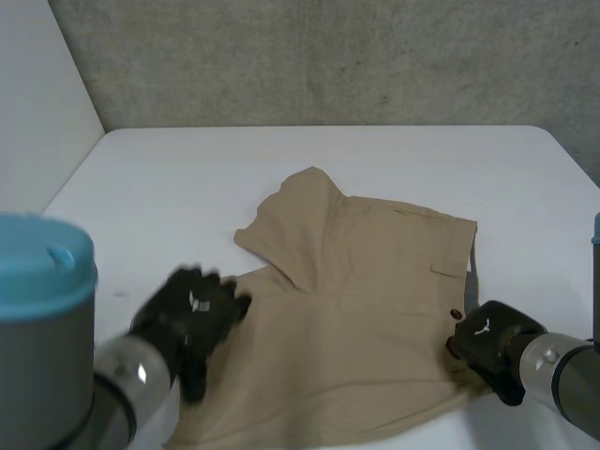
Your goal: Fold the shorts.
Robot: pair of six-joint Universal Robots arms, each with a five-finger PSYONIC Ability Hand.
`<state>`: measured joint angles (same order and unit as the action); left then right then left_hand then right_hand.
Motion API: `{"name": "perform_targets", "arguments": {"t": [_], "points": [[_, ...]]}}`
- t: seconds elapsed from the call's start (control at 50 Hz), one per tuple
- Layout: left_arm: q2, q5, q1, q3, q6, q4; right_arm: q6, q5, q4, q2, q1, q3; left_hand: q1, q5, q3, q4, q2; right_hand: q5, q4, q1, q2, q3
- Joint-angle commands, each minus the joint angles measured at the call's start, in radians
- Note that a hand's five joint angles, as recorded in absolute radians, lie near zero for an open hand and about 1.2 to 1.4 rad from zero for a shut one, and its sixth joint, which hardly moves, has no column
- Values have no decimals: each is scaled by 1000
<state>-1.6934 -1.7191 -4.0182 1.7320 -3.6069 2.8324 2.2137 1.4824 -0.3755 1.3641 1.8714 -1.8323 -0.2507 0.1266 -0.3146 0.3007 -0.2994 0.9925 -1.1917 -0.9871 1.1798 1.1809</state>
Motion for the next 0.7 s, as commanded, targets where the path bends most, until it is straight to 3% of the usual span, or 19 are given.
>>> {"name": "perform_targets", "arguments": {"t": [0.02,0.16,0.4,0.7], "points": [[-72,126,-114,-153,-24,212,14,1,81,-2,-15,-5,-21,-29,43,-29,27,229,-205,-409,216,215],[-291,289,-192,-316,-23,355,29,-1,127,-3,-12,-22,-212,162,-148,162,-164,229,-205,-409,216,215],[-684,305,-248,-673,-21,249,89,-2,173,-8,-8,-36,-297,247,-233,247,-249,229,-205,-409,216,215],[-830,305,-255,-831,-21,249,110,-2,207,-19,-8,-51,-400,350,-336,350,-352,229,-205,-409,216,215]]}}
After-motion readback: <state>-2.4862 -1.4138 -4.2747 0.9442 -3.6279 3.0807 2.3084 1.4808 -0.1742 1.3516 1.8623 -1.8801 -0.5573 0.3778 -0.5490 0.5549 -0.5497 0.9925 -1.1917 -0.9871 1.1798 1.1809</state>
